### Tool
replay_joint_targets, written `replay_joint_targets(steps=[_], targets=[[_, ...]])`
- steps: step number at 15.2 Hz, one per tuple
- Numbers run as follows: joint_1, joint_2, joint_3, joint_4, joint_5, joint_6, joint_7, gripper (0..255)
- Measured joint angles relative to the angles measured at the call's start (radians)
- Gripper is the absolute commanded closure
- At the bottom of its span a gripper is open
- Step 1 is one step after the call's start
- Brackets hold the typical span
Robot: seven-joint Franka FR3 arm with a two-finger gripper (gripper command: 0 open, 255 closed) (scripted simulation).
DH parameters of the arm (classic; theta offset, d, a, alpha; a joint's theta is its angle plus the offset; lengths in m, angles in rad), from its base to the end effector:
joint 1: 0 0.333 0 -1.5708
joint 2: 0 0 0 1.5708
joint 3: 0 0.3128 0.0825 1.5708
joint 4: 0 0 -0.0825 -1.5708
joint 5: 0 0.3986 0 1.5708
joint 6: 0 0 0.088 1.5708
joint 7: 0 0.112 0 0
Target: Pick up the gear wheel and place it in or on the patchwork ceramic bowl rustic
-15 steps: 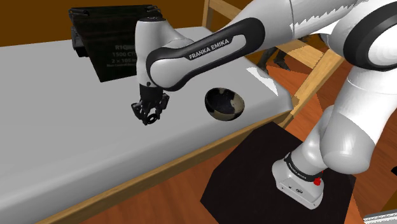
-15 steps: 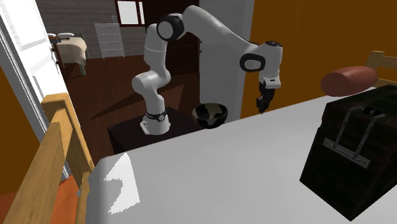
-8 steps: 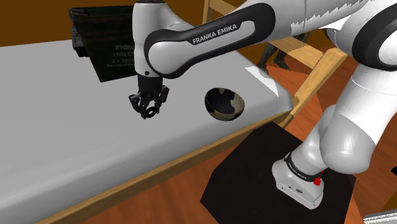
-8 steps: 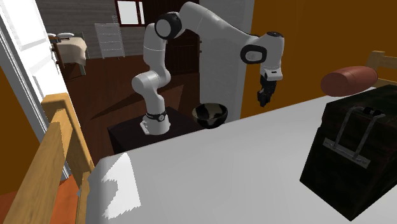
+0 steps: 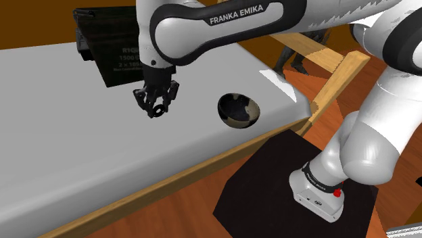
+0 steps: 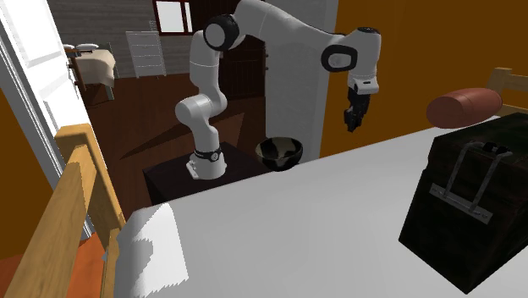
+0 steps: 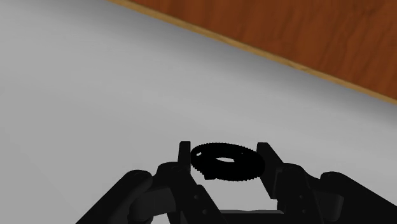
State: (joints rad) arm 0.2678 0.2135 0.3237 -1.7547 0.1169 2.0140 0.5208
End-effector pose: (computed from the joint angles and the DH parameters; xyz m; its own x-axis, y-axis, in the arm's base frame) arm 0.5324 0.3524 0.4427 0.9989 0.0185 -0.0433 0.0106 -0.9842 -0.1766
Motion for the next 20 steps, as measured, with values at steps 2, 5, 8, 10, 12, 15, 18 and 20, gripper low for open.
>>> replay_joint_targets(steps=[2,5,8,10,12,15,18,20], targets=[[-0.001,-0.005,0.0,0.018,0.0,-0.022,0.002,255],[-0.003,-0.018,0.0,0.041,0.003,-0.059,0.004,255],[-0.002,-0.019,0.0,0.084,0.001,-0.101,0.01,255],[-0.002,-0.02,0.0,0.103,0.001,-0.121,0.012,255],[-0.02,-0.071,-0.005,0.043,0.02,-0.114,-0.014,255],[-0.05,-0.155,-0.023,-0.052,0.051,-0.109,-0.069,255],[-0.077,-0.261,-0.047,-0.177,0.086,-0.096,-0.134,255],[-0.095,-0.322,-0.069,-0.234,0.102,-0.107,-0.178,255]])
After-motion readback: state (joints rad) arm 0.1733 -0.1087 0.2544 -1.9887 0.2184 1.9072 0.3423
